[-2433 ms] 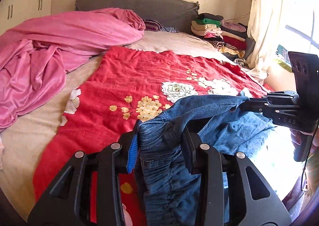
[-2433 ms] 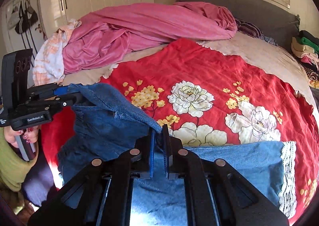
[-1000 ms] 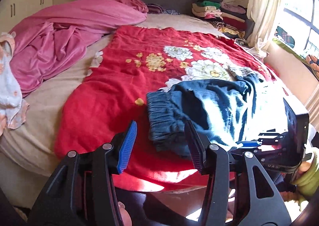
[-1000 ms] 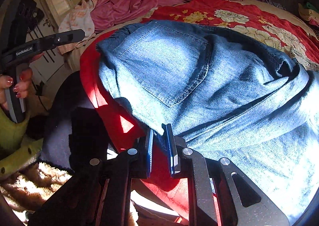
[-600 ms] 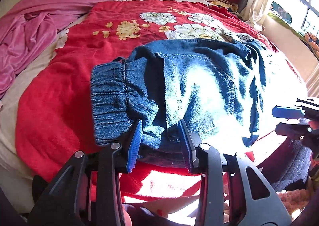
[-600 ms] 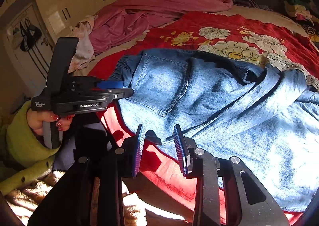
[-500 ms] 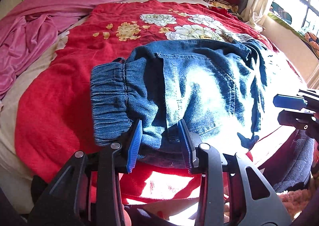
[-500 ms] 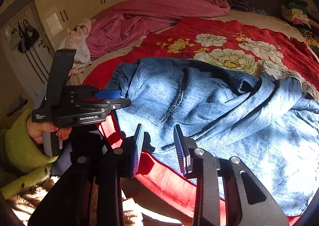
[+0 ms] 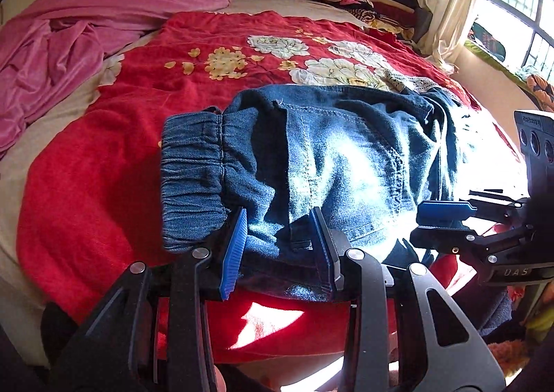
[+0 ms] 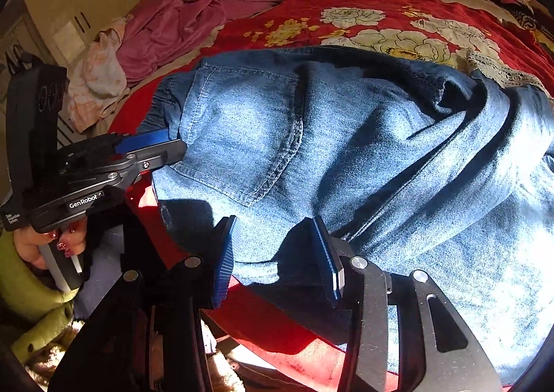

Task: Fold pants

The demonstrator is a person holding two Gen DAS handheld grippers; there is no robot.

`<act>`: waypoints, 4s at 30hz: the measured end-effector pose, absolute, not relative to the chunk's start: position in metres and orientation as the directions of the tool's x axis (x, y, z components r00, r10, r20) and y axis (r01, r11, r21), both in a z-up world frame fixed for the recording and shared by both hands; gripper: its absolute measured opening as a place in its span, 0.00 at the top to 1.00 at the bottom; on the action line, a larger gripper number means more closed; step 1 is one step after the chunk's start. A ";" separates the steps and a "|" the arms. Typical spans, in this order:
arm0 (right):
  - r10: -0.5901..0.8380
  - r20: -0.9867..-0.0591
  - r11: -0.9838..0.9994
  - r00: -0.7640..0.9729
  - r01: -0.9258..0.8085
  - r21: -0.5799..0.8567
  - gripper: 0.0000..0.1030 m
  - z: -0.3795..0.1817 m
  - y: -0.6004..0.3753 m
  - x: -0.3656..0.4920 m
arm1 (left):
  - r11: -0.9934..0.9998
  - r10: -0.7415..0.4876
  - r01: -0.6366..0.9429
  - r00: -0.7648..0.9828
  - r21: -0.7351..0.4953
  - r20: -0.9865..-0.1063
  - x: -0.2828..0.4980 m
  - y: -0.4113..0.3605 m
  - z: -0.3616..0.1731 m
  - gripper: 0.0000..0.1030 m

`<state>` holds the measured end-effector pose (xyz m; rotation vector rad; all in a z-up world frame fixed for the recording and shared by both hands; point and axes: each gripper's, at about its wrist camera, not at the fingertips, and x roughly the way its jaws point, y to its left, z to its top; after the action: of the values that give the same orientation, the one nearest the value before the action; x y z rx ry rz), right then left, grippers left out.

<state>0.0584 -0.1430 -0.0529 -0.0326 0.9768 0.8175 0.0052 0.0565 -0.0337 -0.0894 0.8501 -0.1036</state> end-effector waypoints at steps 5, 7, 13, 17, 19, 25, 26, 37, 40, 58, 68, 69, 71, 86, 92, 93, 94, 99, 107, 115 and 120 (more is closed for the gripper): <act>0.625 -0.666 0.740 0.407 -0.579 0.341 0.55 -0.014 -0.186 0.059 | 0.993 -0.112 0.052 0.736 -0.109 -0.668 -0.014 0.067 0.014 0.59; 0.599 -0.656 0.774 0.460 -0.542 0.326 0.54 -0.004 -0.203 0.064 | 0.993 -0.113 0.062 0.746 -0.101 -0.656 -0.014 0.065 0.026 0.58; 0.494 -0.662 0.854 0.564 -0.456 0.250 0.46 0.008 -0.238 0.085 | 0.978 -0.208 0.154 0.725 -0.140 -0.657 0.004 0.036 0.030 0.58; 0.440 -0.662 0.883 0.607 -0.428 0.194 0.41 0.017 -0.249 0.103 | 0.946 -0.324 0.243 0.678 -0.214 -0.660 0.020 0.006 0.026 0.58; 0.428 -0.661 0.887 0.616 -0.426 0.177 0.36 0.020 -0.250 0.115 | 0.934 -0.355 0.283 0.658 -0.218 -0.664 0.027 -0.012 0.022 0.58; 0.403 -0.696 0.885 0.595 -0.447 0.130 0.29 0.021 -0.233 0.168 | 0.887 -0.444 0.382 0.545 -0.261 -0.711 0.043 -0.063 -0.007 0.58; 0.402 -0.706 0.880 0.583 -0.458 0.122 0.29 0.018 -0.228 0.178 | 0.883 -0.448 0.389 0.531 -0.263 -0.719 0.045 -0.069 -0.013 0.58; 0.228 -0.839 0.905 0.493 -0.426 -0.004 0.29 -0.027 -0.184 0.273 | 0.878 -0.457 0.367 0.455 -0.307 -0.764 0.071 -0.078 -0.044 0.75; 0.195 -0.861 0.908 0.471 -0.417 -0.023 0.30 -0.041 -0.181 0.292 | 0.873 -0.464 0.375 0.449 -0.310 -0.764 0.074 -0.080 -0.048 0.75; 0.407 -0.649 0.913 0.643 -0.266 0.309 0.91 0.021 -0.310 0.231 | 0.856 -0.483 0.424 0.455 -0.295 -0.748 0.082 -0.104 -0.051 0.62; 0.364 -0.579 0.902 0.729 -0.122 0.414 0.91 0.025 -0.390 0.139 | 0.851 -0.464 0.471 0.467 -0.233 -0.752 0.071 -0.116 -0.051 0.93; 0.364 -0.572 0.896 0.735 -0.108 0.431 0.91 0.023 -0.396 0.128 | 0.852 -0.459 0.475 0.473 -0.221 -0.752 0.068 -0.117 -0.051 0.93; 0.358 -0.560 0.888 0.747 -0.087 0.452 0.91 0.018 -0.406 0.107 | 0.853 -0.449 0.483 0.482 -0.199 -0.752 0.065 -0.119 -0.051 0.93; 0.339 -0.651 0.866 0.680 0.044 0.497 0.91 -0.036 -0.445 0.033 | 0.815 -0.455 0.565 0.485 -0.130 -0.747 0.039 -0.132 -0.048 0.97; 0.364 -0.653 0.850 0.665 0.050 0.525 0.88 -0.043 -0.446 0.037 | 0.817 -0.432 0.569 0.494 -0.095 -0.754 0.041 -0.138 -0.052 0.97; 0.364 -0.653 0.850 0.665 0.051 0.525 0.88 -0.043 -0.446 0.040 | 0.817 -0.437 0.568 0.494 -0.101 -0.752 0.042 -0.139 -0.052 0.96; 0.364 -0.651 0.847 0.666 0.054 0.528 0.88 -0.043 -0.446 0.042 | 0.818 -0.438 0.565 0.494 -0.105 -0.751 0.044 -0.139 -0.052 0.96; 0.368 -0.637 0.834 0.677 0.062 0.548 0.87 -0.044 -0.449 0.047 | 0.823 -0.438 0.556 0.492 -0.115 -0.753 0.045 -0.141 -0.054 0.96; 0.355 -0.638 0.871 0.683 0.006 0.492 0.91 -0.023 -0.450 0.032 | 0.804 -0.449 0.588 0.506 -0.086 -0.736 0.030 -0.141 -0.042 0.98; 0.347 -0.700 0.878 0.624 0.046 0.477 0.91 -0.048 -0.453 0.027 | 0.793 -0.417 0.607 0.482 -0.050 -0.771 0.022 -0.146 -0.057 0.98; 0.342 -0.723 0.887 0.601 0.049 0.460 0.89 -0.048 -0.452 0.029 | 0.798 -0.416 0.598 0.468 -0.067 -0.780 0.027 -0.144 -0.061 0.98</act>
<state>0.0290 -0.4519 -0.0480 0.4665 0.9189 0.1765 0.0269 -0.1441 -0.0608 0.2284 0.8863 -0.6285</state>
